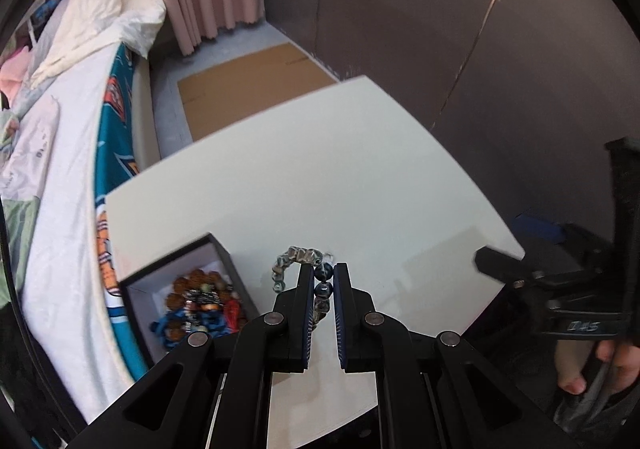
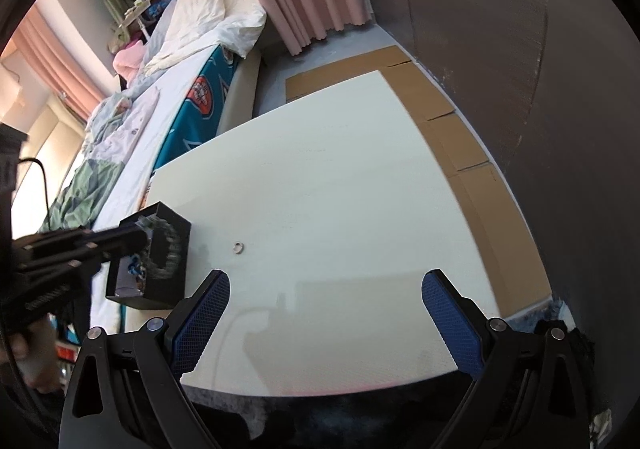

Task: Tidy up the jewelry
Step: 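Grasp and lift the blue-grey bead bracelet with the left tool, then lower the blue-grey bracelet into the box with the left tool while the right tool grasps the small silver ring, then carry the small silver ring into the black box and open the right tool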

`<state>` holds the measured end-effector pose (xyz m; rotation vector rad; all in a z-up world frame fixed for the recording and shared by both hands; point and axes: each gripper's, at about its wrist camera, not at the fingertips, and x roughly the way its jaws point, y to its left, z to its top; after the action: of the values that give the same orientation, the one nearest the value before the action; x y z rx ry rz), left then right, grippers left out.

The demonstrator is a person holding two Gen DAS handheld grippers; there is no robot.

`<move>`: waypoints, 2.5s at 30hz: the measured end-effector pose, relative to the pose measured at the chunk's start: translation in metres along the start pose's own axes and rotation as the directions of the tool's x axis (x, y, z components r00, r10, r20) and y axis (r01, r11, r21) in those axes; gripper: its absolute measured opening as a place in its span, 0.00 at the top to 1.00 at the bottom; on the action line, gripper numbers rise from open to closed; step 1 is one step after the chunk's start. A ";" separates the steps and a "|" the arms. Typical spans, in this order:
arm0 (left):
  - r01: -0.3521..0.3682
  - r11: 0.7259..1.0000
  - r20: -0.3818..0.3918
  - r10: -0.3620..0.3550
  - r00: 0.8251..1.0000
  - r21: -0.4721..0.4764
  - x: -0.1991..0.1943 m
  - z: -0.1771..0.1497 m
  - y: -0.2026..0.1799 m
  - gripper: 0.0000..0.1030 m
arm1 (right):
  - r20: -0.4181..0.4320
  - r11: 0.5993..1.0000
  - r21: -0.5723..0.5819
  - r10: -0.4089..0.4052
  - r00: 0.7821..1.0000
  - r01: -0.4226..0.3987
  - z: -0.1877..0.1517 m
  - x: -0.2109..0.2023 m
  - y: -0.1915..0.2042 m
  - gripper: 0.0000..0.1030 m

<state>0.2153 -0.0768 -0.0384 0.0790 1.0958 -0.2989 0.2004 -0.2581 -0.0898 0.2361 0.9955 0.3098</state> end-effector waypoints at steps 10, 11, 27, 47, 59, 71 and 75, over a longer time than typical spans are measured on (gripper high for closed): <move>-0.006 1.000 0.098 0.009 0.995 -0.028 -0.052 0.000 0.025 0.91 | -0.009 0.997 -0.061 0.040 0.999 -0.041 0.008 0.018 0.039 0.22; -0.006 0.999 0.101 0.010 0.995 -0.033 -0.053 0.001 0.029 0.91 | -0.011 0.997 -0.065 0.046 0.999 -0.047 0.010 0.019 0.040 0.26; -0.023 0.989 0.081 0.035 0.996 -0.143 -0.065 -0.021 0.100 0.91 | -0.140 0.976 -0.150 0.135 0.981 -0.156 0.013 0.088 0.075 0.73; -0.042 0.989 0.053 0.050 0.997 -0.143 -0.058 -0.023 0.103 0.91 | -0.116 0.940 -0.342 -0.032 0.993 -0.009 0.004 0.108 0.102 0.86; 0.005 0.980 0.028 0.001 1.000 -0.201 -0.031 -0.022 0.115 0.89 | -0.025 0.958 -0.267 0.100 0.995 -0.103 0.012 0.042 0.110 0.86; 0.007 0.977 0.111 0.018 0.994 -0.215 -0.080 -0.054 0.125 0.44 | 0.066 0.953 -0.237 0.209 0.976 -0.188 0.011 0.006 0.143 0.86; -0.023 0.976 0.128 0.052 0.990 -0.217 -0.100 -0.066 0.134 0.43 | 0.076 0.941 -0.246 0.257 0.964 -0.231 0.011 0.002 0.160 0.86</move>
<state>0.1530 0.0856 0.0087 -0.1119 0.9870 -0.1473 0.1874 -0.1085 -0.0324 0.1588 0.8152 0.6322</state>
